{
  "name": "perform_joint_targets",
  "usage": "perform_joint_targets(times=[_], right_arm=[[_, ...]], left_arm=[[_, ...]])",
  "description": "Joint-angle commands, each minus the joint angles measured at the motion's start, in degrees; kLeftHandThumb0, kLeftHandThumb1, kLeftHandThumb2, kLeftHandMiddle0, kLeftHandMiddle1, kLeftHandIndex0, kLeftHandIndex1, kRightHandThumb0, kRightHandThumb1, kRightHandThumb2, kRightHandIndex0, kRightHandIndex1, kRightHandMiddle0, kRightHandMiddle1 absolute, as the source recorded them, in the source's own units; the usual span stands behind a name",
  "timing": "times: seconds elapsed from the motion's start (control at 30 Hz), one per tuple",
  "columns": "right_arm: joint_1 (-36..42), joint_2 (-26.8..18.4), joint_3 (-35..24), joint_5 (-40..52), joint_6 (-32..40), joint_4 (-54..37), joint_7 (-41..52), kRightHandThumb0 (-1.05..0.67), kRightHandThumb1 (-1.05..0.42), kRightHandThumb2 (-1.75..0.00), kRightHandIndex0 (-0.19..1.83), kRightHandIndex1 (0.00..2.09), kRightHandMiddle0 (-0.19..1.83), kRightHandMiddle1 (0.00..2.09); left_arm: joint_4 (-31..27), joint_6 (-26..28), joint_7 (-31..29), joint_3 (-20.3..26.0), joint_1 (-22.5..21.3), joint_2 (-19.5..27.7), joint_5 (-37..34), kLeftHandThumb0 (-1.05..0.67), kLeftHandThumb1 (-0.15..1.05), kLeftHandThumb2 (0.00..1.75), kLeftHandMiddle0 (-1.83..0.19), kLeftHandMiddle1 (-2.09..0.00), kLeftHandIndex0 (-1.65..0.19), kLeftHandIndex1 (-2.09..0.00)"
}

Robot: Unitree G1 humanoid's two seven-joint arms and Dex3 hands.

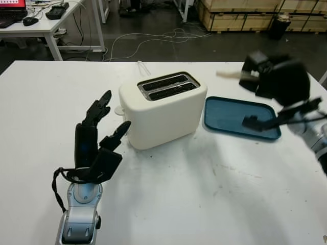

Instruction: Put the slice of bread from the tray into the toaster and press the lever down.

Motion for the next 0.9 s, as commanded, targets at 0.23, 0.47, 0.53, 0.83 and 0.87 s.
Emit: perform_joint_targets(times=[0.23,0.47,0.53,0.83,0.87], right_arm=[[-21.1,6.4,-6.5,31.0,-9.7,13.4,40.9,-0.42,-0.92,-0.24,0.83,1.75,0.62,1.75],[-34.9,15.6,-7.0,34.7,-2.4,25.3,59.0,-0.46,-0.92,-0.18,1.00,1.75,0.85,1.75],[-36.7,17.8,-6.2,33.3,-0.2,27.6,60.8,-0.44,-0.92,-0.19,1.03,1.75,0.88,1.75],[-38.0,24.8,-0.1,22.8,4.4,34.6,57.0,-0.51,-0.92,-0.29,1.11,1.75,0.93,1.75],[-37.8,25.4,0.1,22.2,5.0,35.2,56.9,-0.51,-0.92,-0.29,1.10,1.75,0.93,1.75]], left_arm=[[-0.2,0.7,0.3,-0.2,-0.4,0.1,1.3,-0.55,0.92,0.17,-0.18,-0.75,-0.43,-0.01],[-0.1,0.6,0.5,-0.4,-0.6,0.0,1.6,-0.56,0.92,0.17,-0.18,-0.74,-0.44,-0.01],[-0.4,1.0,0.3,-0.4,-0.5,0.1,1.6,-0.57,0.92,0.17,-0.19,-0.74,-0.44,-0.02],[-0.5,0.9,0.2,-0.2,-0.1,-0.2,0.8,-0.55,0.92,0.17,-0.18,-0.71,-0.43,-0.01],[-0.6,0.9,0.3,-0.2,0.0,-0.2,0.9,-0.55,0.92,0.17,-0.18,-0.71,-0.43,-0.01]])
